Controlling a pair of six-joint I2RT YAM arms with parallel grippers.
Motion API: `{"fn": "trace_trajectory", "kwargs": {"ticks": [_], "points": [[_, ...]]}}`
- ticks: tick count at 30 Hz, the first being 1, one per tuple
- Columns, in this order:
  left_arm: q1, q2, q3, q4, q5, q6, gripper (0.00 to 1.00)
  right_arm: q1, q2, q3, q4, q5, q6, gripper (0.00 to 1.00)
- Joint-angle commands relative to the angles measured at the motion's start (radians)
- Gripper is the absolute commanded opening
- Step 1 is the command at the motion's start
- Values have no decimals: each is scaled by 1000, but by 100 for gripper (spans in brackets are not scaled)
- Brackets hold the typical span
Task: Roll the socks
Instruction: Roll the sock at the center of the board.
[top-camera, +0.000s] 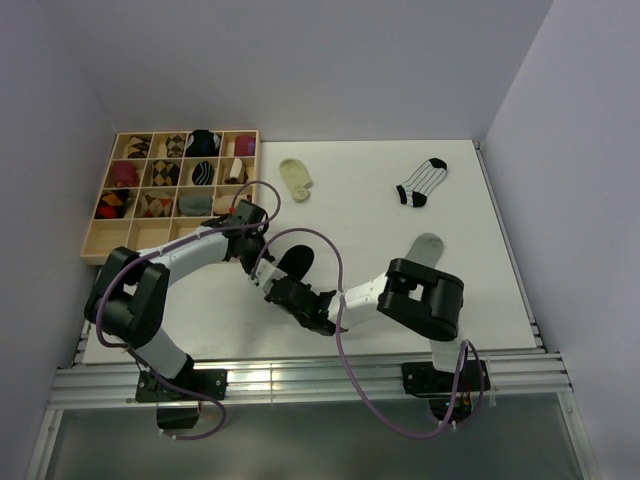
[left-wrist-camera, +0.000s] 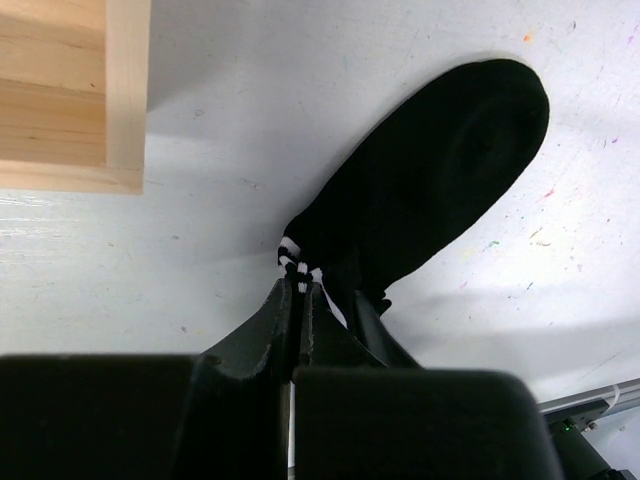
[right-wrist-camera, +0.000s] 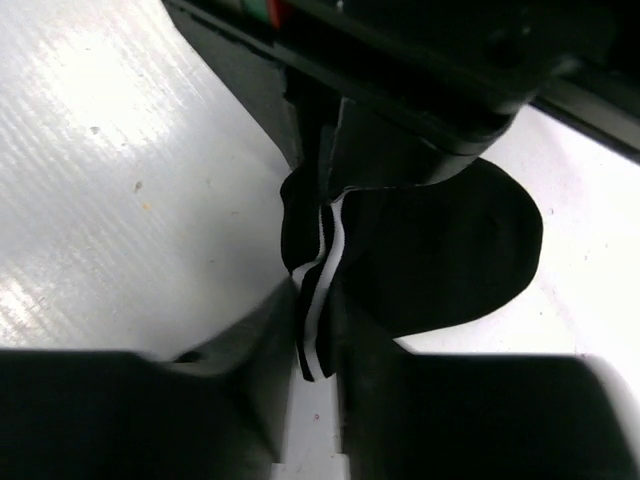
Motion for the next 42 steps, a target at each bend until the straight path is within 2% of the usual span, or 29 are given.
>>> {"fn": "trace_trajectory", "kwargs": {"ticks": [1, 3, 6, 10, 11, 17, 18, 21, 23, 28, 32, 42], "points": [[4, 14, 21, 14, 29, 18, 1, 6, 14, 35, 42, 19, 22, 20], [4, 16, 23, 16, 28, 16, 2, -6, 11, 35, 24, -7, 43, 8], [4, 8, 23, 21, 22, 15, 6, -31, -15, 28, -2, -50, 77, 0], [7, -26, 13, 53, 3, 10, 17, -81, -75, 9, -59, -196, 144, 0], [10, -45, 12, 59, -4, 7, 23, -93, -85, 9, -91, -230, 158, 0], [26, -144, 6, 88, -79, -8, 42, -219, -153, -7, -154, -536, 275, 0], [27, -158, 0, 94, -96, -13, 48, -233, -164, -9, -159, -572, 299, 0], [35, -217, -26, 125, -96, -37, 56, -294, -156, -1, -170, -716, 349, 0], [41, -268, -59, 151, -148, -57, 61, -339, -132, 11, -182, -827, 387, 0], [44, -372, -176, 226, -153, -97, 65, -419, -69, 31, -162, -997, 482, 0], [39, -432, -269, 289, -90, -125, 65, -466, -1, 23, -112, -1116, 578, 0], [-19, -411, -404, 421, -66, -191, 66, -558, 137, 83, -136, -1251, 680, 0]]}}
